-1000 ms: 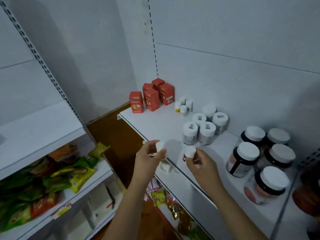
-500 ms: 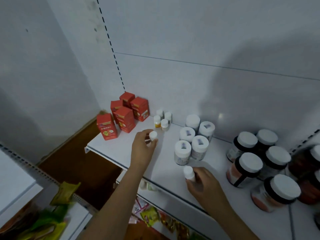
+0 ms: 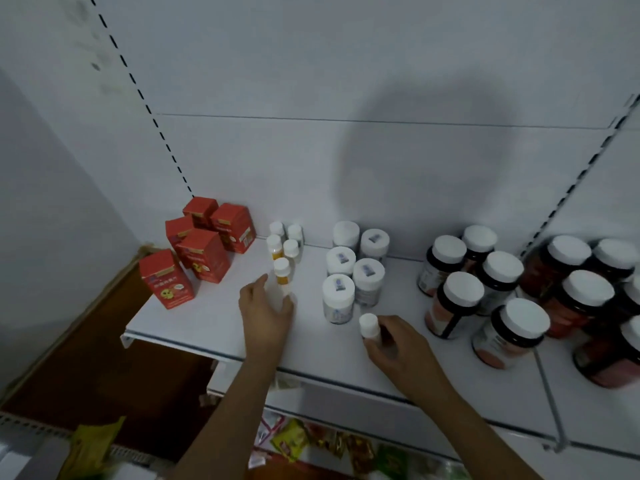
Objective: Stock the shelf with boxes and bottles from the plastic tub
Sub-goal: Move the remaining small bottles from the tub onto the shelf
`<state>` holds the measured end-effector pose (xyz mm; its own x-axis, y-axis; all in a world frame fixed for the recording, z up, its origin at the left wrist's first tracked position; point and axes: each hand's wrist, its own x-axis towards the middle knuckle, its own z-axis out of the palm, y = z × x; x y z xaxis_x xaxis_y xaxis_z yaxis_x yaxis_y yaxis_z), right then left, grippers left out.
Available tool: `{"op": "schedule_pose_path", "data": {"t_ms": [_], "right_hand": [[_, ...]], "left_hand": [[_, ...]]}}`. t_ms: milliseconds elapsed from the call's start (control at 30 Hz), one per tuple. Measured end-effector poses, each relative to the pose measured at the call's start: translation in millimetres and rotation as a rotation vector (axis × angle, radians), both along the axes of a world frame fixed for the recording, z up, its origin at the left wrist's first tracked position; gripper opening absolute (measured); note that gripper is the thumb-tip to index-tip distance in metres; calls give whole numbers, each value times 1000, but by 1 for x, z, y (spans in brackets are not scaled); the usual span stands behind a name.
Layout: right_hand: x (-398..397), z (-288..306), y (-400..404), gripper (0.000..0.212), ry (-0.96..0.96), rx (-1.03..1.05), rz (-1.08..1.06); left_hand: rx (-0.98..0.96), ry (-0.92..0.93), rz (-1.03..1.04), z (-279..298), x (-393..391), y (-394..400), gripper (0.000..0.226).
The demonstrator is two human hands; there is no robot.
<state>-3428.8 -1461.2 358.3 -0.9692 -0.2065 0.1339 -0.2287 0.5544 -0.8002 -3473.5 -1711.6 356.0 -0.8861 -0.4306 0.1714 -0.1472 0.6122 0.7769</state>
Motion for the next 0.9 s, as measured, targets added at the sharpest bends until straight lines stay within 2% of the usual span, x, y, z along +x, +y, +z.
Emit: {"op": "schedule_pose_path", "data": {"t_ms": [100,167,333,500,667,900], "right_hand": [[5,-1,3,21,6,-54,-100],[14,-1,8,20,7,-103,-171],[49,8,33,24,29,-182,-318],[87,30,74,26,158,-225,-517],[123,48,140,34,208,-238,-680],[177,65,253,27,255,-222,-925]], "left_hand": [[-31,152,-5,2,33,13,39],[-67,224,-80,5,51,26,28],[-163,250,-493,10,80,77,16],[-148,204,-860,11,95,140,28],[-158,112,-1112,1,114,210,36],[-189,183,-1392,4,139,332,34]]}}
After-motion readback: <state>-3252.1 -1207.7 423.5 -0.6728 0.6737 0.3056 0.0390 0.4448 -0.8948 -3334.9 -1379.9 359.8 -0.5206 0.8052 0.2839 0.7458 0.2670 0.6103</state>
